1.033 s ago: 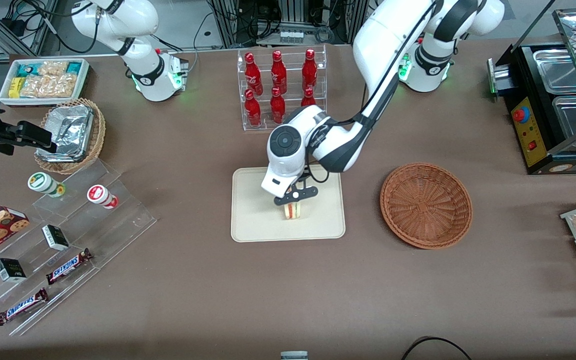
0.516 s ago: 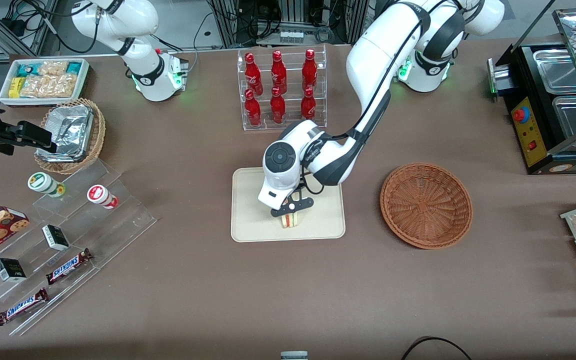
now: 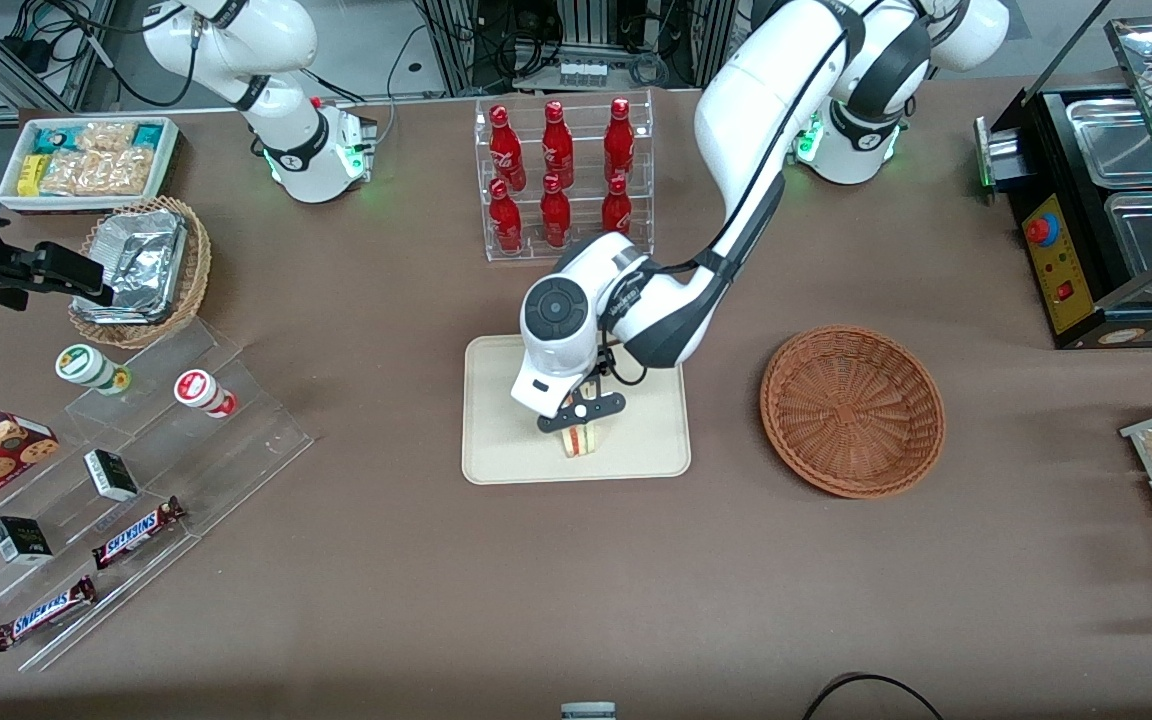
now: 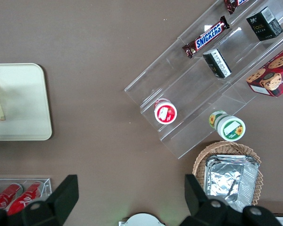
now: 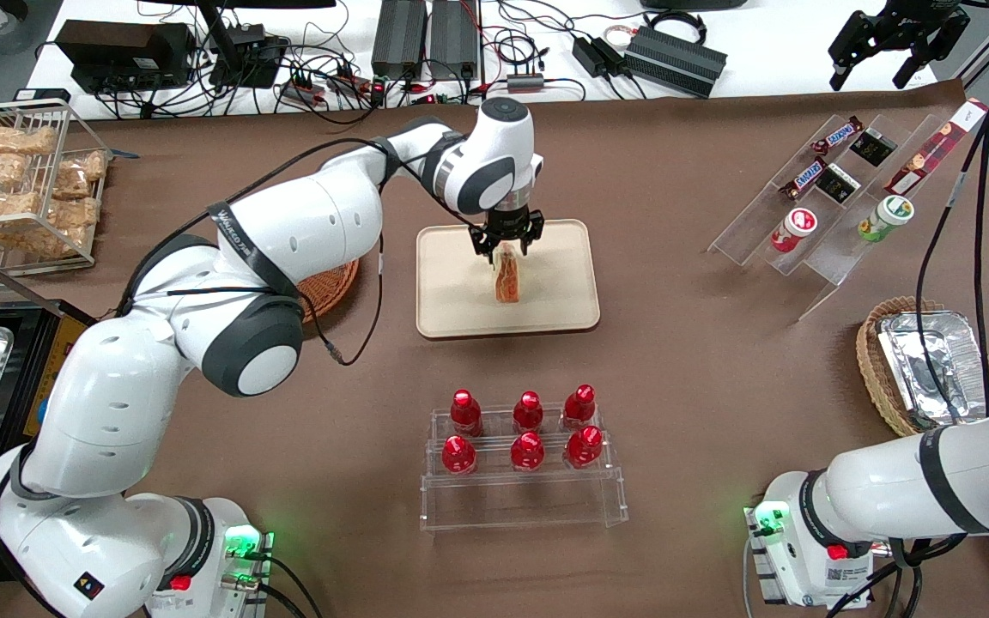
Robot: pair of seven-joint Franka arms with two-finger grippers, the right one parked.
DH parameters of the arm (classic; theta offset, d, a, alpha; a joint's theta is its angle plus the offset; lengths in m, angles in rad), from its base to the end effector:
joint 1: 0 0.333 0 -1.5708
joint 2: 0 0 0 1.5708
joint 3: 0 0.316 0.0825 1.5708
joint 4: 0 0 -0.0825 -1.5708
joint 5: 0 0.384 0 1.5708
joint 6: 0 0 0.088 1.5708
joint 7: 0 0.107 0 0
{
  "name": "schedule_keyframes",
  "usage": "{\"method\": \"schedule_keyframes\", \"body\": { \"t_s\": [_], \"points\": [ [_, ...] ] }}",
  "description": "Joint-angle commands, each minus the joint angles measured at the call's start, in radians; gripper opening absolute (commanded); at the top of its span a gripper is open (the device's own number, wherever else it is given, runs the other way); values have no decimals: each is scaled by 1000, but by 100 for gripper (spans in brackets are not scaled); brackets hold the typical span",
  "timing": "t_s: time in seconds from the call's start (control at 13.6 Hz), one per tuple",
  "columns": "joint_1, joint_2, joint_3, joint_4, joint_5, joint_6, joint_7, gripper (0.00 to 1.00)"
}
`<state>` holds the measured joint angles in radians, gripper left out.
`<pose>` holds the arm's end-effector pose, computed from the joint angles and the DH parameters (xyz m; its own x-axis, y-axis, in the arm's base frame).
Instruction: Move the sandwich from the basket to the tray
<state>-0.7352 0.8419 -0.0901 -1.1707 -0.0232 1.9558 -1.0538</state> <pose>0.5250 -0.5426 0.2823 0.9596 0.2616 -0.1039 0.2626 -0.9649 -0.0046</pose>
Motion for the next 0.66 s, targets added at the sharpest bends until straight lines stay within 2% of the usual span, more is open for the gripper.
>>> {"method": "schedule_keyframes", "body": {
  "t_s": [0.0, 0.37, 0.59],
  "points": [
    [8, -78, 6, 2, 3, -75, 55, 100],
    [22, -179, 32, 2, 11, -201, 43, 100],
    [97, -240, 47, -13, 3, -216, 64, 100]
  ]
}}
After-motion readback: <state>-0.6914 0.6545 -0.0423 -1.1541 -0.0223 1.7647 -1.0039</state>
